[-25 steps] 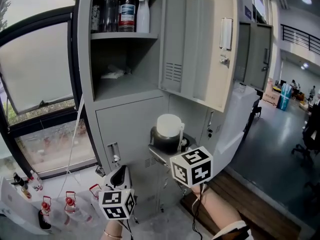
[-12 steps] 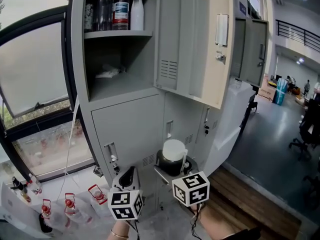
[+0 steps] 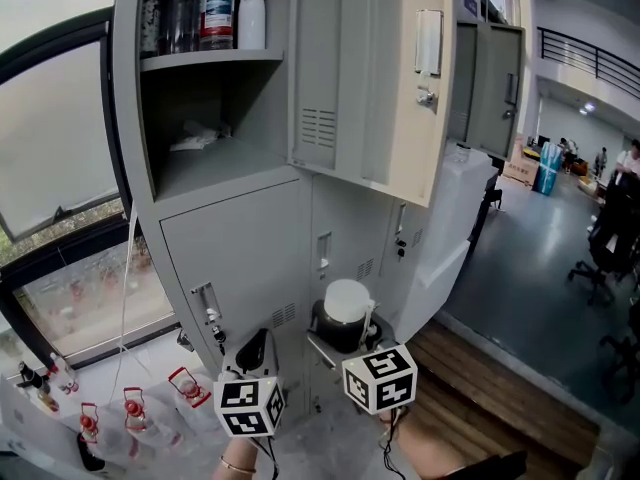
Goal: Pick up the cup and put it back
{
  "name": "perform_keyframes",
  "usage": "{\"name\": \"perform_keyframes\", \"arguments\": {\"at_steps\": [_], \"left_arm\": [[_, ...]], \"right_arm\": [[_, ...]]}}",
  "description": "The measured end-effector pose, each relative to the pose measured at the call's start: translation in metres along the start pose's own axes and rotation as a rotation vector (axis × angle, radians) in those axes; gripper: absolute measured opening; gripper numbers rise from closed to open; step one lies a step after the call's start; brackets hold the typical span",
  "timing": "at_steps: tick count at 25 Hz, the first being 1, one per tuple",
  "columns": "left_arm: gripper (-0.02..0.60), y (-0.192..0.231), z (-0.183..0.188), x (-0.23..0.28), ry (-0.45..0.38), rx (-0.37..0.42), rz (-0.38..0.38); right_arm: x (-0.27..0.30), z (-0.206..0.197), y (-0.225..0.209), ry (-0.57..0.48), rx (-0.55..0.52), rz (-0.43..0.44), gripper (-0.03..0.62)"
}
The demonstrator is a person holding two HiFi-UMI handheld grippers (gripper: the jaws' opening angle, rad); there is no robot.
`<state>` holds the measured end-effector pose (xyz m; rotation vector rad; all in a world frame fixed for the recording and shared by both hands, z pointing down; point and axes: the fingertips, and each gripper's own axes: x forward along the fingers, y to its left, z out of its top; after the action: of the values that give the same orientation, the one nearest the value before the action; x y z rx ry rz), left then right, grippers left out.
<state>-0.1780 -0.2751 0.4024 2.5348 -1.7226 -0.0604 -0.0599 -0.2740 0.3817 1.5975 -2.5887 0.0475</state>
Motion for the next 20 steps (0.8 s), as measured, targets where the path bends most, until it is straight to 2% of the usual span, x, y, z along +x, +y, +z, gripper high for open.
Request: {"name": "perform_keyframes", "arguments": {"at_steps": [5, 9, 14, 20], "left_arm": [[0.014, -0.014, -0.004, 0.011, 0.008, -0.005, -0.029], [0.014, -0.037, -0.009, 0.028, 0.013, -0.001, -0.06], [0.014, -0.087, -0.022, 0.056, 0.026, -0.021, -0.108], [0.014, -0.166, -0.029, 0.093, 0.011, -0.023, -0.152]], "right_arm": [[-0.013, -0.004, -0.022, 0.0, 0.007, -0.049, 0.413], [-0.027, -0.008, -0.055, 0.0, 0.012, -0.096, 0.413], [-0.062, -0.019, -0.11, 0.012, 0.025, -0.171, 0.413], [-0.106, -0.028, -0.184, 0.028, 0.012, -0.217, 0.413]]}}
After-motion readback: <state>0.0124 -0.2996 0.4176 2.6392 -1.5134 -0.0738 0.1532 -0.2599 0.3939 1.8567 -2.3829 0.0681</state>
